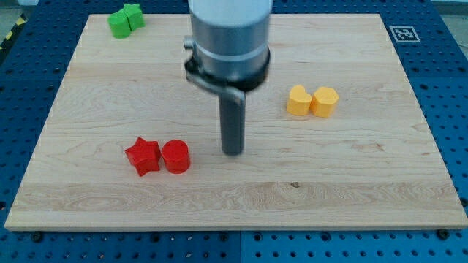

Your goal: Separate red circle from the red star

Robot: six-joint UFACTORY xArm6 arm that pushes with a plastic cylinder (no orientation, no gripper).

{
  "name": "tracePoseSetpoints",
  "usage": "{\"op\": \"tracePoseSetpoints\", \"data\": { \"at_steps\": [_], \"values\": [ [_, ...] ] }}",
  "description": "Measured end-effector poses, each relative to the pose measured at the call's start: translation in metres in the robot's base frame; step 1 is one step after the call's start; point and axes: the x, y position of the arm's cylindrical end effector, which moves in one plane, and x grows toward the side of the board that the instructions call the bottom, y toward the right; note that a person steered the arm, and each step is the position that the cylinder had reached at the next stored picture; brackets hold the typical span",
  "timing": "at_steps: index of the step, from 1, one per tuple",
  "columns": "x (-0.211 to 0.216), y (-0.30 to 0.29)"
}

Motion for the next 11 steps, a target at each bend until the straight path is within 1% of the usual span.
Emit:
{"op": "tracePoseSetpoints", "data": {
  "at_steps": [1,4,5,6,7,8,11],
  "values": [
    [0.037,0.002],
    [0.042,0.001],
    [0.047,-0.007],
    [0.045,-0.043],
    [0.018,-0.070],
    [0.007,-0.070],
    [0.002,-0.080]
  ]
}}
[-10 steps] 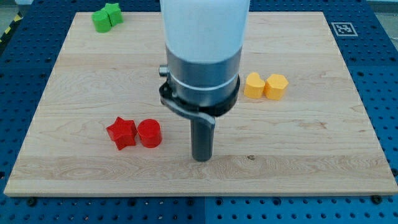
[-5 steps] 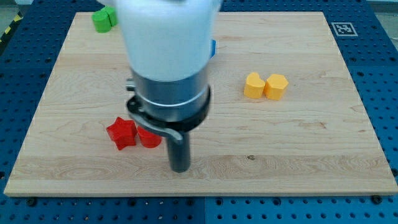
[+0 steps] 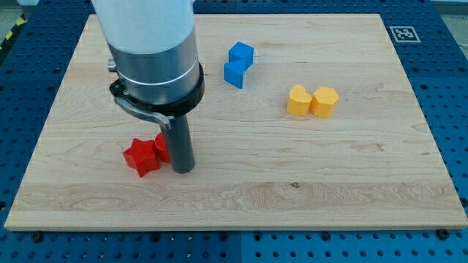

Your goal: Separate red circle from the red star

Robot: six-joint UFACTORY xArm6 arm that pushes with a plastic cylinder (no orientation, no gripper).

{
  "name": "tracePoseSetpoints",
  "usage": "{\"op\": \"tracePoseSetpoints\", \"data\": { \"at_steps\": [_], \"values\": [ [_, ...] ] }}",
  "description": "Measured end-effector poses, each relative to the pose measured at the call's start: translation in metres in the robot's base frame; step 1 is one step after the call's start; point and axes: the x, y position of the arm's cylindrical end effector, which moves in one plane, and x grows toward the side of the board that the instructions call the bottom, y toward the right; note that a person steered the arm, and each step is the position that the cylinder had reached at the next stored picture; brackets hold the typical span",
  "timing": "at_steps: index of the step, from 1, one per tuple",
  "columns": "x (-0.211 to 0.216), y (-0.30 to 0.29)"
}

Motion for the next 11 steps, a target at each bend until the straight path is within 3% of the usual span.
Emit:
{"op": "tracePoseSetpoints", "data": {
  "at_steps": [11],
  "values": [
    [-0.041,-0.020]
  ]
}}
